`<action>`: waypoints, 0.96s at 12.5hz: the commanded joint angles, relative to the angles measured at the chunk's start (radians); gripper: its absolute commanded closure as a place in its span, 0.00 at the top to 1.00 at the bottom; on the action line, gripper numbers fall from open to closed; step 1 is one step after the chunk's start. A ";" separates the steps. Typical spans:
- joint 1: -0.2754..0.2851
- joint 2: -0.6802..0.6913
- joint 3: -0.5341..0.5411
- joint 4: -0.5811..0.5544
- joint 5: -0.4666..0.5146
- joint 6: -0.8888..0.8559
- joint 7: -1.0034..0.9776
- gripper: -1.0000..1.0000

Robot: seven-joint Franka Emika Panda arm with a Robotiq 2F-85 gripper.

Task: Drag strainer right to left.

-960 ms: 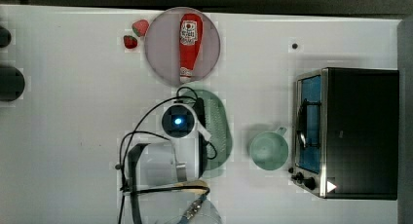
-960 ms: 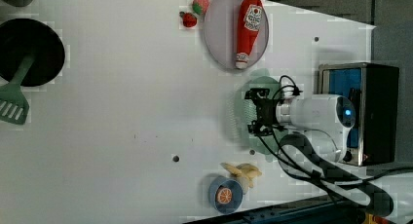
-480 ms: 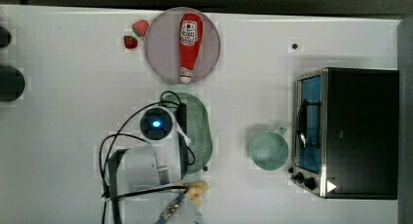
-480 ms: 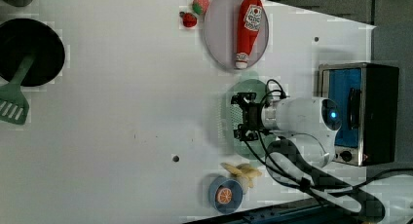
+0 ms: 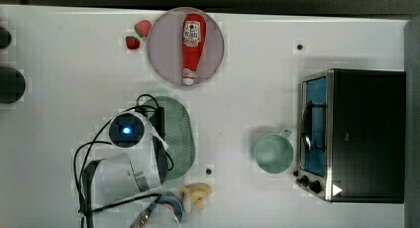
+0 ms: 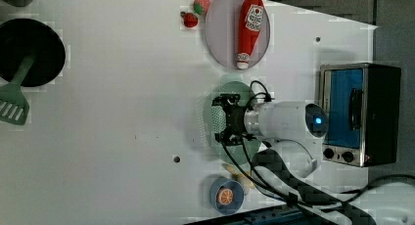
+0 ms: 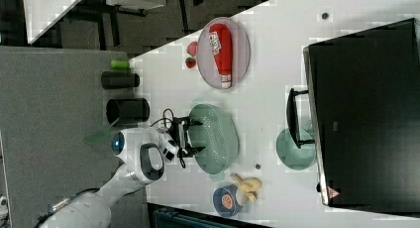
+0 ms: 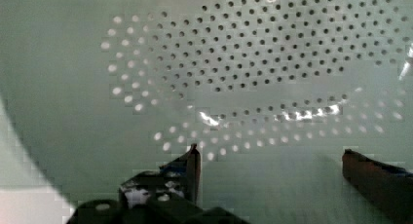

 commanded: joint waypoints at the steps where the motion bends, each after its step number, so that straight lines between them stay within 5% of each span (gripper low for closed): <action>1: 0.046 0.054 -0.010 0.083 -0.002 -0.007 0.109 1.00; 12: 0.193 0.206 -0.009 0.316 0.001 -0.047 0.245 1.00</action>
